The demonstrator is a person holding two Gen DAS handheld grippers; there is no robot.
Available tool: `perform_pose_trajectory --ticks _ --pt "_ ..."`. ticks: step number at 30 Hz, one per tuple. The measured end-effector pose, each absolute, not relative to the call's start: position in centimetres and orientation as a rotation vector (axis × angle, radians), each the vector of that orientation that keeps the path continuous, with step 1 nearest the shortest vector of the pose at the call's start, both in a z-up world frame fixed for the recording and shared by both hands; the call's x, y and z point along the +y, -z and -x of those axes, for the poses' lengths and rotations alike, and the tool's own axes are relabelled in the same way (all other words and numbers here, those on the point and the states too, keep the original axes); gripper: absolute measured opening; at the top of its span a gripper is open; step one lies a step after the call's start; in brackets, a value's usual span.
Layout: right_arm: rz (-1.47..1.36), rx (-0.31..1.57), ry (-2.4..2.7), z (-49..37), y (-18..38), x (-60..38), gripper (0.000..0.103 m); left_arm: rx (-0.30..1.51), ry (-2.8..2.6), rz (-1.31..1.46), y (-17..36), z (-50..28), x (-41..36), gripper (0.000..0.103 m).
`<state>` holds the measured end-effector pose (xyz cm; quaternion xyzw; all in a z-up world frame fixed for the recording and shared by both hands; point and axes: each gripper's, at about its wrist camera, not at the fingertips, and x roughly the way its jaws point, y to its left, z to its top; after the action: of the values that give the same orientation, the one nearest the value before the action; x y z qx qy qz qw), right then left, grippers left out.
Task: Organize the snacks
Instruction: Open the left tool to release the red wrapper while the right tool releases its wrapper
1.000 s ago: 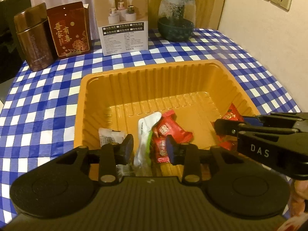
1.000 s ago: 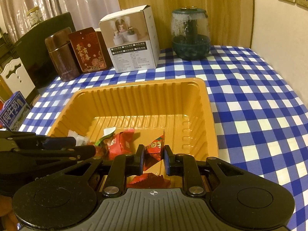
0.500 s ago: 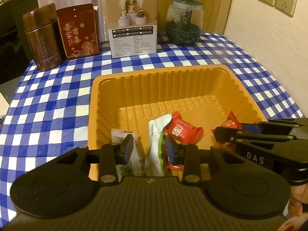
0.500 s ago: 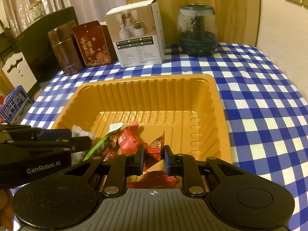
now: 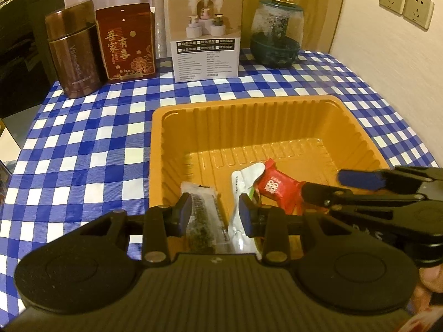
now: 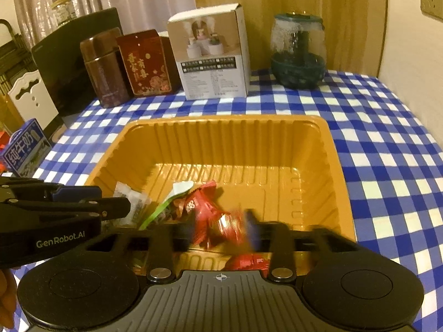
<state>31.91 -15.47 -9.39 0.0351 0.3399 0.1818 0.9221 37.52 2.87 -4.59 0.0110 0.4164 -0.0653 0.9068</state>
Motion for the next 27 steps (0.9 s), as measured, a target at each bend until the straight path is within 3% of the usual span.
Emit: perform_pose_trajectory --ticks 27 --pt "-0.103 0.634 -0.364 -30.7 7.8 -16.8 0.057 0.838 0.123 -0.033 3.9 -35.7 3.9 0.033"
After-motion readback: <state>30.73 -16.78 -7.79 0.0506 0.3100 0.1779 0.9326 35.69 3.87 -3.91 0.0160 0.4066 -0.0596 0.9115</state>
